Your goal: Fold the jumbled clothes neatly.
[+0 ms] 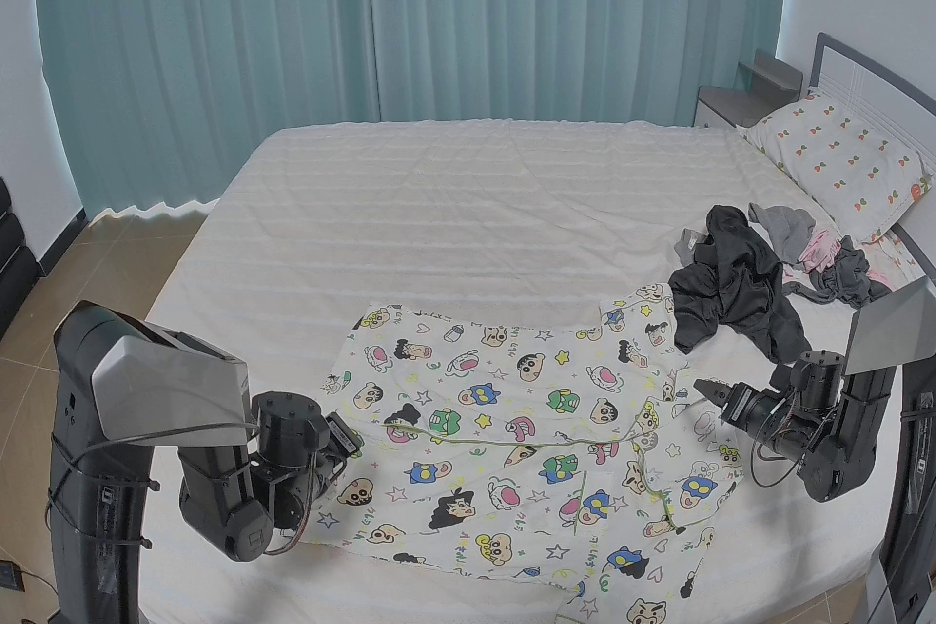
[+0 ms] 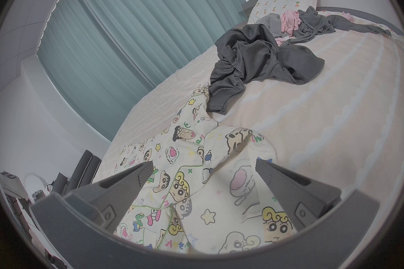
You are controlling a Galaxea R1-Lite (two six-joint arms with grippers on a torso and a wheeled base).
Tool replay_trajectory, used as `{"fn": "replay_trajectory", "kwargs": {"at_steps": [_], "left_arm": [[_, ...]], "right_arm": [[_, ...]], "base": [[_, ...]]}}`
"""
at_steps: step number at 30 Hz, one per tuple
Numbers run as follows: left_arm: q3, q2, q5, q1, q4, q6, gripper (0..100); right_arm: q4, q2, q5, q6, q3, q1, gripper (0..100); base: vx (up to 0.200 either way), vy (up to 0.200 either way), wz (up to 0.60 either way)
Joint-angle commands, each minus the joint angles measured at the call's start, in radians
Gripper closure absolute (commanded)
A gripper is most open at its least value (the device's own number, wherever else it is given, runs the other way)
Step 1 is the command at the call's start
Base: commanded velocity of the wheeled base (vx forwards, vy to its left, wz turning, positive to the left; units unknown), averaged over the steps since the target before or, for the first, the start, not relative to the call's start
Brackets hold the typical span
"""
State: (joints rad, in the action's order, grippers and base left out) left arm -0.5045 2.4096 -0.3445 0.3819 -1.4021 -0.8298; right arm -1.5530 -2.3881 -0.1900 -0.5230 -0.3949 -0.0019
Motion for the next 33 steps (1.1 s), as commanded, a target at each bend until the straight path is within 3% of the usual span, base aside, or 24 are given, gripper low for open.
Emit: {"fn": "replay_trajectory", "kwargs": {"at_steps": [1, 14, 21, 33], "left_arm": [[-0.048, 0.02, 0.002, -0.048, 0.0, 0.014, 100], [-0.177, 0.114, 0.018, -0.104, -0.001, 0.087, 100], [-0.193, 0.148, 0.032, -0.126, -0.001, 0.149, 100], [-0.209, 0.171, 0.032, -0.14, -0.008, 0.167, 100]], "right_arm": [[-0.01, -0.002, 0.0, 0.0, -0.001, 0.0, 0], [-0.01, -0.013, 0.001, 0.0, -0.001, 0.002, 0], [-0.01, -0.022, 0.001, 0.001, 0.001, 0.003, 0], [-0.01, -0.023, 0.001, 0.003, 0.004, 0.003, 0]], "base": [[0.0, 0.0, 0.0], [0.0, 0.0, 0.0], [0.0, 0.0, 0.0], [0.0, 0.0, 0.0]]}}
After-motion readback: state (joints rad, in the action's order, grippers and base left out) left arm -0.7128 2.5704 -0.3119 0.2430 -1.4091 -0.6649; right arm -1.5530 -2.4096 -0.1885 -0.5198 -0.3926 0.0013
